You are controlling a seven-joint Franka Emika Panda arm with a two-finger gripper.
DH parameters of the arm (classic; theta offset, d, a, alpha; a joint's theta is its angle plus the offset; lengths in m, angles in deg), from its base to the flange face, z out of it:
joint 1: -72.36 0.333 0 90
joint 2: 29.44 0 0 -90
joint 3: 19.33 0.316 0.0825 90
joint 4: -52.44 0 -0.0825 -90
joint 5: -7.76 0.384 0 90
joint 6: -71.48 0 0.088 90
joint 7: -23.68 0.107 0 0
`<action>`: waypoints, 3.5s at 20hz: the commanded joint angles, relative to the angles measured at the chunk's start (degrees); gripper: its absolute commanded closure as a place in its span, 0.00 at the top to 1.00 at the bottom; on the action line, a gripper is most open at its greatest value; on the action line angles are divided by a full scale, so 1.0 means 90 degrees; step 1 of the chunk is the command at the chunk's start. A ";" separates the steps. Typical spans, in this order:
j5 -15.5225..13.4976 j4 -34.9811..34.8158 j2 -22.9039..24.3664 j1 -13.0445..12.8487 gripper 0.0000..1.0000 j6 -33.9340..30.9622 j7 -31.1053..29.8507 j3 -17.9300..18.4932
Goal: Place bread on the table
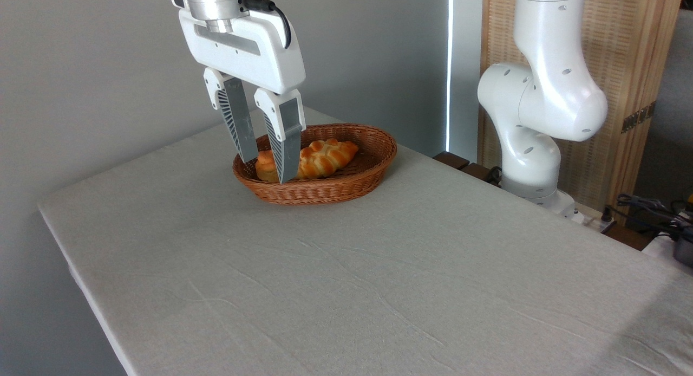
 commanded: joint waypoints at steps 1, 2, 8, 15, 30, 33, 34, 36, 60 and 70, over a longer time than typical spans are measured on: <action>-0.0002 -0.0022 0.0007 -0.0005 1.00 0.0083 0.0033 0.0004; -0.0001 -0.0032 0.0007 -0.0006 1.00 0.0083 0.0033 0.0004; -0.0001 -0.0081 0.0017 -0.0006 1.00 0.0083 0.0024 0.0014; -0.0205 -0.0637 0.0125 -0.0502 1.00 0.0316 0.0004 -0.0123; -0.1621 -0.3800 0.1784 -0.2455 1.00 0.1624 -0.1321 -0.0113; -0.1789 -0.4454 0.1931 -0.2973 1.00 0.2454 -0.1997 -0.0104; -0.1740 -0.4659 0.2009 -0.3042 1.00 0.2456 -0.1978 -0.0104; -0.1633 -0.4992 0.2136 -0.3140 1.00 0.2446 -0.1949 -0.0104; -0.1447 -0.5481 0.2058 -0.3297 0.70 0.3266 -0.1939 -0.0123; -0.1447 -0.5491 0.2019 -0.3287 0.25 0.3354 -0.1519 -0.0123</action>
